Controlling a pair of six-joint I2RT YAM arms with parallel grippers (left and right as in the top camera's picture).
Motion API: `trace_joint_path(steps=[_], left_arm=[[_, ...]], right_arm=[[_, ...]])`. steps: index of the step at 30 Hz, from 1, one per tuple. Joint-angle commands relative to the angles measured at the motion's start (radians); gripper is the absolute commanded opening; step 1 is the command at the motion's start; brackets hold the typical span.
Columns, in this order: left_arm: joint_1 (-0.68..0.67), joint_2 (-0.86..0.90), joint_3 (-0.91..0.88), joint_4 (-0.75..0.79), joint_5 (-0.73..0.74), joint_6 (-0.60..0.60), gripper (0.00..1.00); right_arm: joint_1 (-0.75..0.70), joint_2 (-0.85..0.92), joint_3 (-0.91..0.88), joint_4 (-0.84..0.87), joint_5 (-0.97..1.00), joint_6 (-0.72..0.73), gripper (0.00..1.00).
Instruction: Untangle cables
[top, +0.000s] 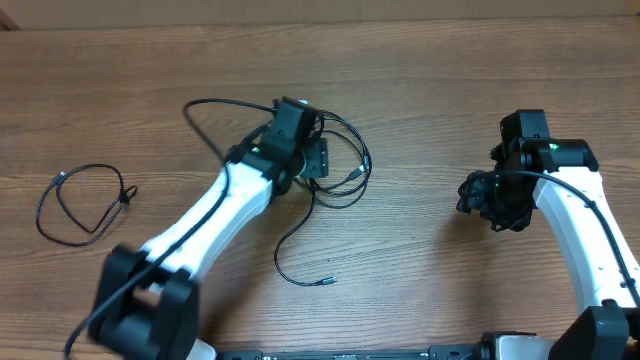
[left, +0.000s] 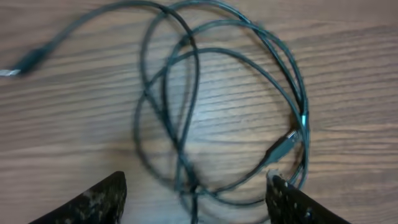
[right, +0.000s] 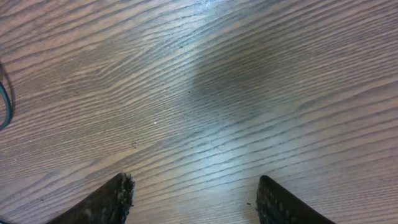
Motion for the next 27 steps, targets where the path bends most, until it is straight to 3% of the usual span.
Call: trace_joint_path(steps=[1, 6, 9, 11, 17, 23, 27], left_arm=[[0.0, 0.113, -0.006, 0.022, 0.083, 0.042, 0.68], [0.0, 0.194, -0.005, 0.028, 0.122, 0.038, 0.59], [0.0, 0.189, 0.005, 0.032, 0.129, 0.038, 0.32], [0.001, 0.174, 0.046, 0.01, 0.161, 0.038, 0.04], [0.002, 0.112, 0.242, -0.155, 0.169, 0.05, 0.04], [0.002, -0.007, 0.552, -0.401, 0.229, 0.158, 0.04], [0.002, -0.095, 0.726, -0.478, 0.237, 0.193, 0.04]], right_arm=[[-0.003, 0.0, 0.018, 0.002, 0.01, 0.0, 0.62], [-0.003, 0.0, 0.018, 0.003, 0.01, 0.0, 0.62], [-0.003, 0.0, 0.018, 0.002, 0.01, 0.001, 0.62], [-0.003, 0.0, 0.018, 0.002, 0.01, 0.001, 0.62], [-0.003, 0.0, 0.018, 0.002, 0.01, 0.0, 0.64], [-0.003, 0.0, 0.018, 0.007, 0.009, 0.0, 0.68], [-0.003, 0.0, 0.018, 0.007, 0.009, 0.0, 0.7]])
